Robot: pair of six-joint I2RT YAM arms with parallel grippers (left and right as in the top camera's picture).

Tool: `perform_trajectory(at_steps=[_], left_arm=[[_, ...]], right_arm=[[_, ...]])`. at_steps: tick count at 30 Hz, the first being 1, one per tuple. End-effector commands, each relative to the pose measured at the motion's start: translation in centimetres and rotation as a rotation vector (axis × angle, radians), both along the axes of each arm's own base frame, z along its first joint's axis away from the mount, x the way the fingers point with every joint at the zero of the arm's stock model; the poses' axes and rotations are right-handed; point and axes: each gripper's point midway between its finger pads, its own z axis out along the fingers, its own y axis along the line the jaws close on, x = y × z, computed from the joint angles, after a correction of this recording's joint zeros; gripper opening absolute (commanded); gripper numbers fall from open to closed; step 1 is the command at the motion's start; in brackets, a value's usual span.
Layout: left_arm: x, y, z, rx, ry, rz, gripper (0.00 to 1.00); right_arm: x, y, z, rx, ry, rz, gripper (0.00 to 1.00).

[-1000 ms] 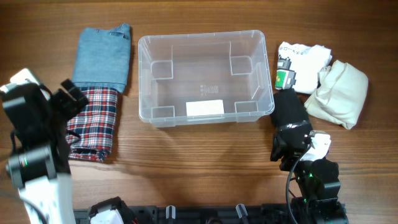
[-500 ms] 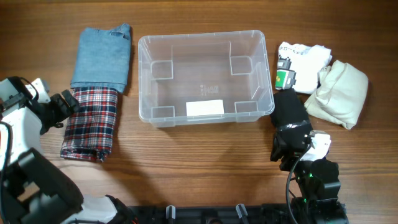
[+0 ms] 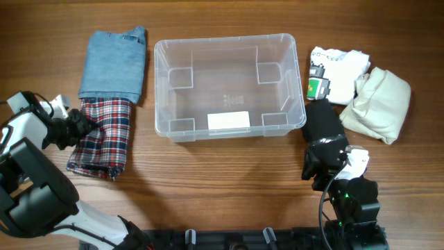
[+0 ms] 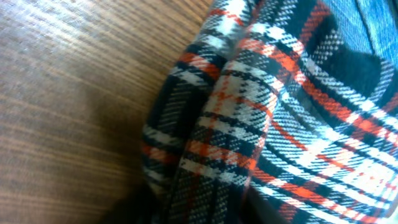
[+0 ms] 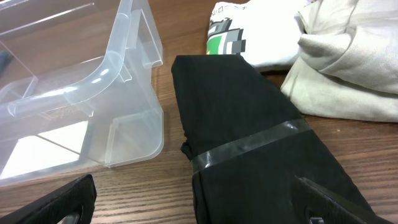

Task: Pack container
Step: 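Grasp the folded red plaid shirt with the left gripper, then lift the plaid shirt and place it in the box's left side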

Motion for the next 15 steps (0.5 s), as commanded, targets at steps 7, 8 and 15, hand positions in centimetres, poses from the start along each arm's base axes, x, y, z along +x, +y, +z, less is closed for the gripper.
perform_trajectory(at_steps=[7,8,15], left_arm=[[1.2,-4.4,8.0,-0.265,-0.062,0.07,0.04],[1.7,-5.1,10.9,-0.314,-0.114,0.081,0.04],[1.4,-10.8,27.4,-0.431,-0.491,0.055,0.04]], right_arm=[[0.0,0.0,0.1,0.009,-0.008,-0.001,1.0],[0.0,0.0,0.1,0.008,-0.008,-0.001,1.0],[0.0,0.0,0.1,0.009,-0.008,-0.001,1.0]])
